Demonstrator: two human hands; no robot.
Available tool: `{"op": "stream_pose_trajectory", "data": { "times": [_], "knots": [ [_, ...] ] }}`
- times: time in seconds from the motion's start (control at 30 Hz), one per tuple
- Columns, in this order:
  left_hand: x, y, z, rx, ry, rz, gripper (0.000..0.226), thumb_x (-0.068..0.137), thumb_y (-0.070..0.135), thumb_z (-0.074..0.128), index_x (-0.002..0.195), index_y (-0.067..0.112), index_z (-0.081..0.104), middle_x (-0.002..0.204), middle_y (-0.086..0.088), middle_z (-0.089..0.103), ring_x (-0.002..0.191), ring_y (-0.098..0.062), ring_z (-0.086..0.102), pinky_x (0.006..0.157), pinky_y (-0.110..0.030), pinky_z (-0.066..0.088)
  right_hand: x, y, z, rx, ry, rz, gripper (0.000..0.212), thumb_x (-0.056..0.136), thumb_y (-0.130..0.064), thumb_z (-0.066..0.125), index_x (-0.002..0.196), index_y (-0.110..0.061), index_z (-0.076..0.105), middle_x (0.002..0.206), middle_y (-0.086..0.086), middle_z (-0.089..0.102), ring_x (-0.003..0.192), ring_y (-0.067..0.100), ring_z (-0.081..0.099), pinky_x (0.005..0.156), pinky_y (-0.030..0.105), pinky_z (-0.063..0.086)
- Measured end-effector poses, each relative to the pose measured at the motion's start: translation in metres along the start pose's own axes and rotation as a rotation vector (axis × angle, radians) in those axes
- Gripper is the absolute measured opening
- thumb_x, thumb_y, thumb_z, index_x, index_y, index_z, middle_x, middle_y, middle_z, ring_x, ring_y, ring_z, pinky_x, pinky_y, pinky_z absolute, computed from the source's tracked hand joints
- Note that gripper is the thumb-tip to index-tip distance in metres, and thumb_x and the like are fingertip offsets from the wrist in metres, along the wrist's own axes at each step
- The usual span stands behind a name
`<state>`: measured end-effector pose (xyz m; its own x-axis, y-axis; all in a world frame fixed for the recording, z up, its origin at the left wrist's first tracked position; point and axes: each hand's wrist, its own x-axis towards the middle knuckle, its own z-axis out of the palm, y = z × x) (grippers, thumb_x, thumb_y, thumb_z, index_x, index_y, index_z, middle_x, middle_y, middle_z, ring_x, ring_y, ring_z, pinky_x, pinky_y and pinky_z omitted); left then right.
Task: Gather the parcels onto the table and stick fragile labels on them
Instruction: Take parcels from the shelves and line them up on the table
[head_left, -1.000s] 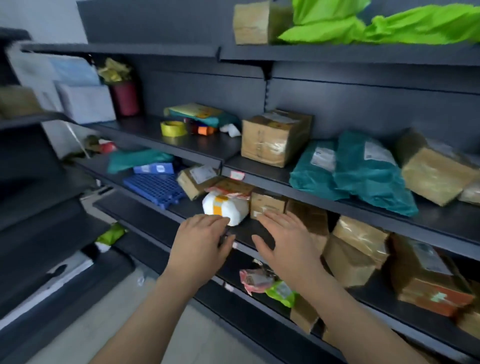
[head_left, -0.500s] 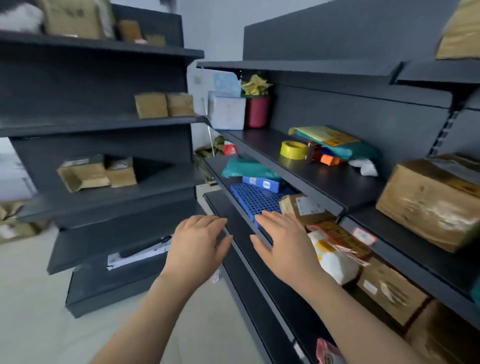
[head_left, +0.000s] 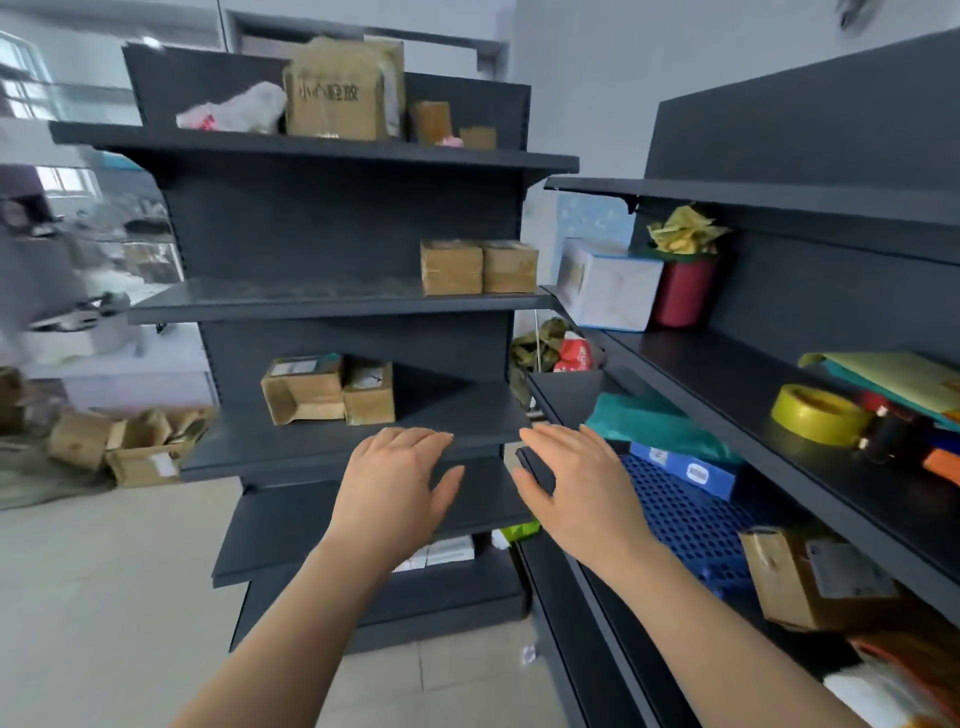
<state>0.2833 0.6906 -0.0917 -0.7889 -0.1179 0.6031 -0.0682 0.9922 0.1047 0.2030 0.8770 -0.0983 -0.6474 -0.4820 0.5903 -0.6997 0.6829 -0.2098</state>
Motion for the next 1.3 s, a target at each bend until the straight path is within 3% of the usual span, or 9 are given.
{"op": "stream_pose_trajectory", "data": {
  "times": [0.17,0.37,0.6,0.83,1.03,1.17,1.3],
  "knots": [
    [0.061,-0.052,0.011,0.047,0.011,-0.007,0.031,0.077,0.033,0.074,0.104,0.017,0.071,0.097,0.001,0.072,0.086,-0.027,0.066,0.076,-0.038,0.051,0.069,-0.003,0.035,0.010,0.037,-0.015,0.041,0.087,-0.036,0.056,0.120,-0.012,0.064,0.118,0.003,0.067,0.112,0.020,0.061,0.106,0.043,0.038],
    [0.121,-0.089,0.042,0.001,0.006,-0.008,0.034,0.084,0.037,0.065,0.113,0.019,0.068,0.109,0.002,0.070,0.101,-0.025,0.063,0.088,-0.038,0.047,0.139,0.010,0.075,-0.003,0.043,-0.034,0.038,0.087,-0.032,0.065,0.119,-0.012,0.064,0.118,0.003,0.068,0.112,0.021,0.062,0.105,0.041,0.038],
    [0.206,-0.128,0.091,-0.006,0.030,-0.004,0.039,0.088,0.039,0.060,0.121,0.019,0.063,0.115,0.003,0.067,0.108,-0.022,0.059,0.092,-0.037,0.044,0.228,0.047,0.120,-0.008,0.041,-0.067,0.037,0.088,-0.029,0.064,0.120,-0.010,0.064,0.115,0.003,0.068,0.108,0.022,0.062,0.104,0.043,0.040],
    [0.305,-0.158,0.137,0.029,0.029,-0.031,0.046,0.093,0.045,0.048,0.134,0.024,0.051,0.130,0.005,0.059,0.120,-0.019,0.051,0.102,-0.035,0.038,0.328,0.098,0.151,-0.011,0.048,-0.056,0.041,0.090,-0.033,0.061,0.126,-0.012,0.061,0.126,0.003,0.064,0.117,0.022,0.057,0.107,0.042,0.037],
    [0.375,-0.186,0.169,0.025,0.012,-0.059,0.044,0.093,0.045,0.048,0.132,0.023,0.051,0.127,0.003,0.059,0.116,-0.021,0.052,0.096,-0.035,0.040,0.403,0.126,0.174,-0.010,0.028,0.002,0.042,0.090,-0.031,0.061,0.127,-0.010,0.060,0.126,0.009,0.063,0.117,0.028,0.056,0.103,0.040,0.040],
    [0.420,-0.203,0.190,-0.008,-0.017,-0.056,0.046,0.092,0.045,0.049,0.130,0.020,0.050,0.125,0.000,0.058,0.113,-0.024,0.052,0.092,-0.036,0.041,0.448,0.135,0.189,-0.057,-0.010,0.047,0.049,0.092,-0.038,0.055,0.135,-0.014,0.052,0.141,0.008,0.050,0.126,0.028,0.049,0.108,0.042,0.037],
    [0.461,-0.218,0.210,-0.029,-0.084,-0.027,0.052,0.091,0.051,0.048,0.134,0.022,0.044,0.130,-0.002,0.053,0.116,-0.025,0.051,0.093,-0.039,0.044,0.482,0.138,0.206,-0.094,-0.024,0.095,0.053,0.093,-0.044,0.053,0.139,-0.018,0.048,0.147,0.006,0.043,0.123,0.027,0.052,0.109,0.042,0.037]
  ]
}}
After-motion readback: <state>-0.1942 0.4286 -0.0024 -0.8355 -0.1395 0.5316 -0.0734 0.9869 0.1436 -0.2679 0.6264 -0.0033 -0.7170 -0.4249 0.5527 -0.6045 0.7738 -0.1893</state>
